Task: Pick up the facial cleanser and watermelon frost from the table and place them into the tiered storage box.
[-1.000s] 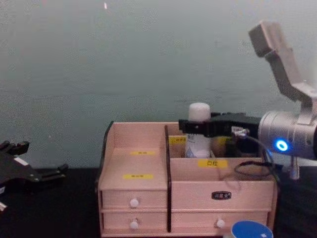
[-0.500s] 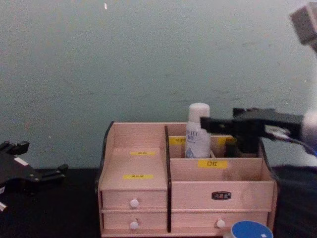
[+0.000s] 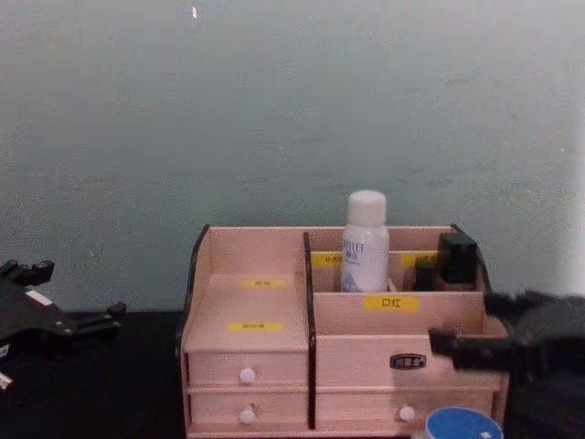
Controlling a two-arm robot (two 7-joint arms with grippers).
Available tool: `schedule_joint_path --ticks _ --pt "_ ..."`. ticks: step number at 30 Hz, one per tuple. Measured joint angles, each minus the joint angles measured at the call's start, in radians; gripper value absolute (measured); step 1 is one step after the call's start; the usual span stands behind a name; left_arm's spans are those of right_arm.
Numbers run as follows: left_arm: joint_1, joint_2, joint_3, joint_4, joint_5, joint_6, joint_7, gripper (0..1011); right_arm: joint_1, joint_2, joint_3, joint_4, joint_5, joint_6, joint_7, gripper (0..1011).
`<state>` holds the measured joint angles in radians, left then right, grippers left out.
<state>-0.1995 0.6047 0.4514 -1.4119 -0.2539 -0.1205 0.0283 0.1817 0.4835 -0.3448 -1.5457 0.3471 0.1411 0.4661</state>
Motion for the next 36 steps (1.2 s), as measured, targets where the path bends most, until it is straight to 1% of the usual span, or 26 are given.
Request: schedule_joint_path --ticks 1,2,4,7,8,11,14,18,19,26,36 --pt "0.0 0.0 0.0 0.0 0.0 0.0 0.0 1001 -0.013 0.01 -0.002 -0.004 0.002 0.0 0.002 1000" --pt "0.0 0.0 0.0 0.0 0.0 0.0 0.0 1001 -0.013 0.01 -0.002 -0.004 0.002 0.0 0.002 1000" --pt "0.0 0.0 0.0 0.0 0.0 0.0 0.0 1001 -0.033 0.029 -0.006 -0.011 0.008 0.0 0.008 1000" --pt "0.0 0.0 0.0 0.0 0.0 0.0 0.0 1001 -0.047 0.047 -0.01 -0.022 0.014 0.003 0.015 1000" --pt "0.0 0.0 0.0 0.0 0.0 0.0 0.0 1001 -0.047 0.047 -0.01 -0.022 0.014 0.003 0.015 1000" --pt "0.0 0.0 0.0 0.0 0.0 0.0 0.0 1001 -0.057 0.068 -0.014 -0.038 0.023 0.019 0.027 1000" --pt "0.0 0.0 0.0 0.0 0.0 0.0 0.0 1001 -0.062 0.093 -0.024 -0.054 0.029 0.049 0.035 1000" --pt "0.0 0.0 0.0 0.0 0.0 0.0 0.0 1001 -0.063 0.108 -0.034 -0.062 0.029 0.071 0.037 1000" --pt "0.0 0.0 0.0 0.0 0.0 0.0 0.0 1001 -0.061 0.115 -0.042 -0.063 0.028 0.086 0.037 1000" --pt "0.0 0.0 0.0 0.0 0.0 0.0 0.0 1001 -0.052 0.124 -0.059 -0.062 0.026 0.103 0.036 1000" --pt "0.0 0.0 0.0 0.0 0.0 0.0 0.0 1001 -0.033 0.118 -0.082 -0.034 0.014 0.107 0.031 1000"
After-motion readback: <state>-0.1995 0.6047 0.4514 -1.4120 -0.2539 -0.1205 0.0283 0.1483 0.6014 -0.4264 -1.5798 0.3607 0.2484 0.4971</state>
